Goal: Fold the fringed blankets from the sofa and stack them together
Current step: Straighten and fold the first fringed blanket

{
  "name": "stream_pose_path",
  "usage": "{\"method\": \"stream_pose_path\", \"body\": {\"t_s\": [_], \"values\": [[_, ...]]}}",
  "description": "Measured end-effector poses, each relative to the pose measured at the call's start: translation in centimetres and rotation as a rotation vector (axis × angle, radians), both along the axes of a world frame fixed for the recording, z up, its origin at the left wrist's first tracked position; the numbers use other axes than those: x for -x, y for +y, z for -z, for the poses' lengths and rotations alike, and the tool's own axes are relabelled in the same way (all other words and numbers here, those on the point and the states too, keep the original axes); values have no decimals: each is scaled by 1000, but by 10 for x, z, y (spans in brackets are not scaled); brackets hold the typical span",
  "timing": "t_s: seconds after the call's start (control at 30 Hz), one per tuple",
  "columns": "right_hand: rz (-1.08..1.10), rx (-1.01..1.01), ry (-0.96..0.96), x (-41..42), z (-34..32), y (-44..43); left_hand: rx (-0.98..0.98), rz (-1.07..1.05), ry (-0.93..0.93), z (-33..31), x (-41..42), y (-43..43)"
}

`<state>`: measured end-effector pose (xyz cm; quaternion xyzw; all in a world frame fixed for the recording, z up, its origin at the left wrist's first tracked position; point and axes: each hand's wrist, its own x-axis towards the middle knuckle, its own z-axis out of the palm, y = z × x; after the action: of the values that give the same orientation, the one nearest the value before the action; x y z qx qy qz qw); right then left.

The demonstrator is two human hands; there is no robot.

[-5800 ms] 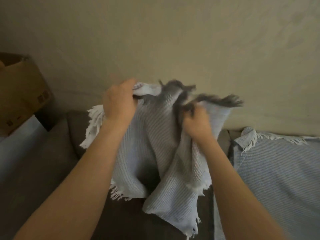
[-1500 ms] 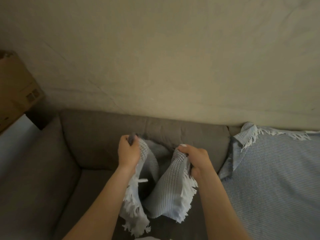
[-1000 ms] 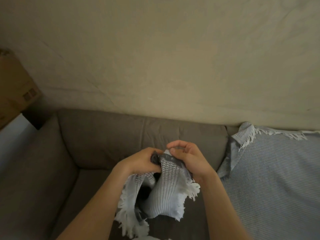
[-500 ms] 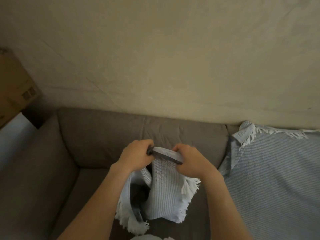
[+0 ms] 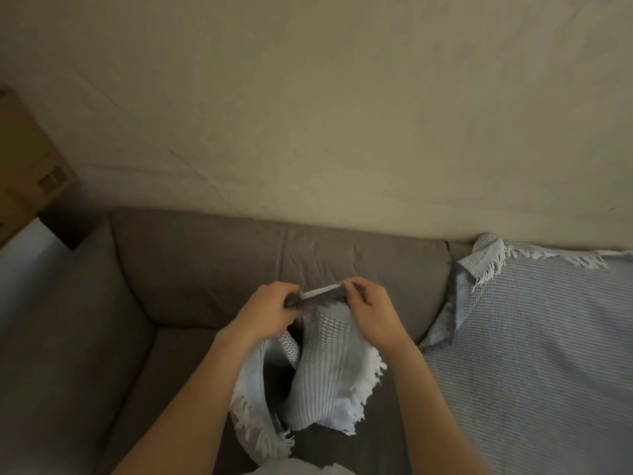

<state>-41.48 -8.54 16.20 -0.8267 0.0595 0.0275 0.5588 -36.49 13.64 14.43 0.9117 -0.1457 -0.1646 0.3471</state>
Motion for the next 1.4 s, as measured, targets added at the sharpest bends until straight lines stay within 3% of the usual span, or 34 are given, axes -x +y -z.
{"method": "stream_pose_path", "body": {"t_s": [0.13, 0.23, 0.4, 0.47, 0.57, 0.7, 0.9, 1.1, 1.27, 1.4], "values": [[42, -195, 214, 1, 2, -2, 139, 76, 159, -3, -2, 6], [91, -449, 241, 0, 2, -5, 211, 43, 182, -7, 0, 7], [-174, -584, 329, 9, 7, -22, 301, -23, 242, -6, 2, 12], [-209, -471, 323, 8, 11, -27, 321, -82, 242, -6, 2, 13], [-97, -228, 177, 4, 14, -28, 318, -120, 256, -3, 1, 12], [-41, -282, 21, 4, 11, -21, 294, -169, 277, 3, -2, 10], [29, -296, -138, 3, 9, -7, 201, -174, -14, 0, -5, 0], [46, -115, -88, -4, 2, -1, 314, -179, -192, 4, 2, -15], [81, -60, -92, -7, 7, -2, 478, -54, -31, -9, 5, -23], [114, -138, -32, -6, 7, 5, 390, -72, -149, -9, 11, -34]]}}
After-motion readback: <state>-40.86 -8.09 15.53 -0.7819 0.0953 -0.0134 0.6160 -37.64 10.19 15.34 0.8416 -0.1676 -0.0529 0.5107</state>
